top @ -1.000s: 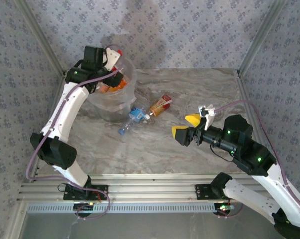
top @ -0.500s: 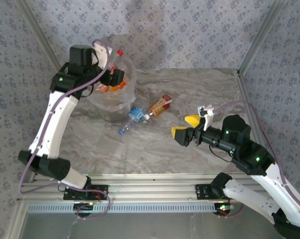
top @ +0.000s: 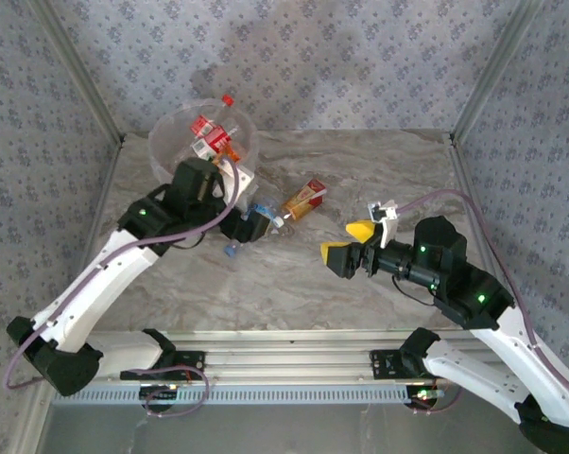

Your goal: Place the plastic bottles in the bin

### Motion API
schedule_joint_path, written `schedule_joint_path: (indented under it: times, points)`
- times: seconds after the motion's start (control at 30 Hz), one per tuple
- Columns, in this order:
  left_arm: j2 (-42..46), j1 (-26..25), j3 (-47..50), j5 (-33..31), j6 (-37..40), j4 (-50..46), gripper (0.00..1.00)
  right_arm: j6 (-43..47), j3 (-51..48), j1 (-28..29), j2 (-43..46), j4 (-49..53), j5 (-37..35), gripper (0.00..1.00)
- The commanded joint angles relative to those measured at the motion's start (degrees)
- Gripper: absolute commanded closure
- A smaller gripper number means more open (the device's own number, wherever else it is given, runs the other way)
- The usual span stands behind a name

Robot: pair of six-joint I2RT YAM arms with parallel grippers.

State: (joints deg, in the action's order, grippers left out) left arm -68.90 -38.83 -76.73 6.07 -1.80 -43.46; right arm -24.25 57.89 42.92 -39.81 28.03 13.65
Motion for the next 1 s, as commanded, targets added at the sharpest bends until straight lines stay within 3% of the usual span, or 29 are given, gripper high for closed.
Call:
schedule_joint_path:
  times: [0.0, 0.23, 0.77, 0.97]
  points:
    - [-0.2, -2.0, 3.8, -8.5, -3.9, 2.6, 0.05, -0.9, -0.6, 0.5, 0.1, -1.4, 1.1, 0.0]
    - [-4.8, -5.3, 10.4, -18.9, -4.2, 6.5, 0.03, -0.9, -1.2, 0.8, 0.2, -0.9, 0.7, 0.0]
    - [-24.0, -4.7, 11.0, -28.6, -7.6, 10.7, 0.03, -1.0, -2.3, 0.8, 0.4, -0.9, 0.3, 0.0]
    - [-30.3, -2.1, 8.9, -28.9, -6.0, 13.4, 0.03, -1.1, -2.4, 0.9, 0.9, -0.6, 0.1, 0.0]
